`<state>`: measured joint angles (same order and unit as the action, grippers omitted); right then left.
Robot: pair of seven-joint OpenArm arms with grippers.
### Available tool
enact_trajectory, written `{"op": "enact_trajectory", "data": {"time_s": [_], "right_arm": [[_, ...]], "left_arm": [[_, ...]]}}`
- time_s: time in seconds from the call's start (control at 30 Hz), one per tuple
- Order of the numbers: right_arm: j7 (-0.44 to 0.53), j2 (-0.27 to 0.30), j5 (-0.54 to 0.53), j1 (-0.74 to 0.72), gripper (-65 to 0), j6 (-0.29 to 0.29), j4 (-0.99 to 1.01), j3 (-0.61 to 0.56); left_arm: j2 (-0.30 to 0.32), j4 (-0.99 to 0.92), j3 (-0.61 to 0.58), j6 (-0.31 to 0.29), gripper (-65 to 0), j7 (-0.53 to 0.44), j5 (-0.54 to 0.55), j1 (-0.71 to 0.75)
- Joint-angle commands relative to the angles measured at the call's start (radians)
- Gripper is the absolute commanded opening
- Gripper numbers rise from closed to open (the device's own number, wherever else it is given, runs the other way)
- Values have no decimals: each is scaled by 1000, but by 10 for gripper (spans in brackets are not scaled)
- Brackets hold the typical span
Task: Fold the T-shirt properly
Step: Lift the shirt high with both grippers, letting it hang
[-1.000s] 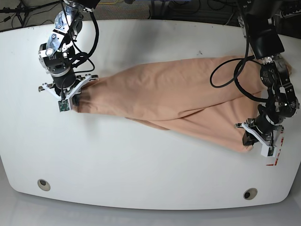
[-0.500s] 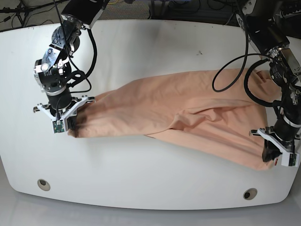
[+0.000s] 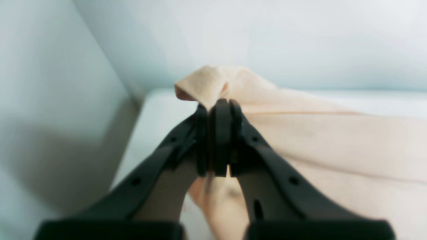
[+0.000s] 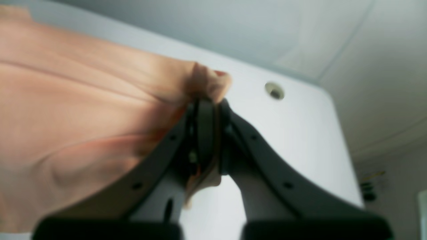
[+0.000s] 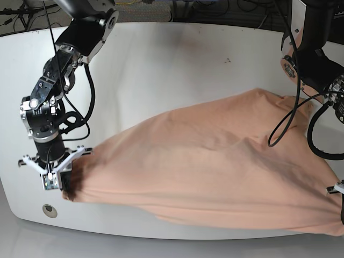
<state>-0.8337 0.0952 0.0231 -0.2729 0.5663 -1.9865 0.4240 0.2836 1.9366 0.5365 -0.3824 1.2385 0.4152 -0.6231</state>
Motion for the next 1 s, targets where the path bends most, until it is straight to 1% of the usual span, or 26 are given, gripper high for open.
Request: {"op": "enact_trajectory", "data": {"time_s": [0.0, 0.2, 0.3, 0.43, 0.53, 0.73, 0.8, 0.97], "right_arm": [[26, 61, -1, -91, -628, -10, -17, -37], [23, 114, 1, -223, -626, -12, -20, -92], [-6, 137, 1, -280, -626, -10, -20, -96], [-62, 163, -1, -377, -625, -10, -20, -106], [-75, 191, -1, -424, -625, -10, -18, -123], [-77, 220, -1, -477, -625, -10, -20, -158], [-77, 235, 1, -478, -625, -10, -21, -164], [-77, 243, -2, -470, -625, -10, -23, -165]], "left_arm": [[9, 11, -5, 4, -650, -29, 1, -82], [9, 10, -16, 4, -650, -27, -2, -202], [15, 10, -42, 7, -650, -27, -3, -252], [42, 8, -66, 44, -650, -27, -3, -301], [44, -12, -72, 50, -650, -27, 0, -334], [42, -49, -72, 52, -650, -27, -2, -376], [42, -50, -72, 52, -650, -27, -2, -375], [44, -50, -71, 52, -650, -27, -2, -343]]}}
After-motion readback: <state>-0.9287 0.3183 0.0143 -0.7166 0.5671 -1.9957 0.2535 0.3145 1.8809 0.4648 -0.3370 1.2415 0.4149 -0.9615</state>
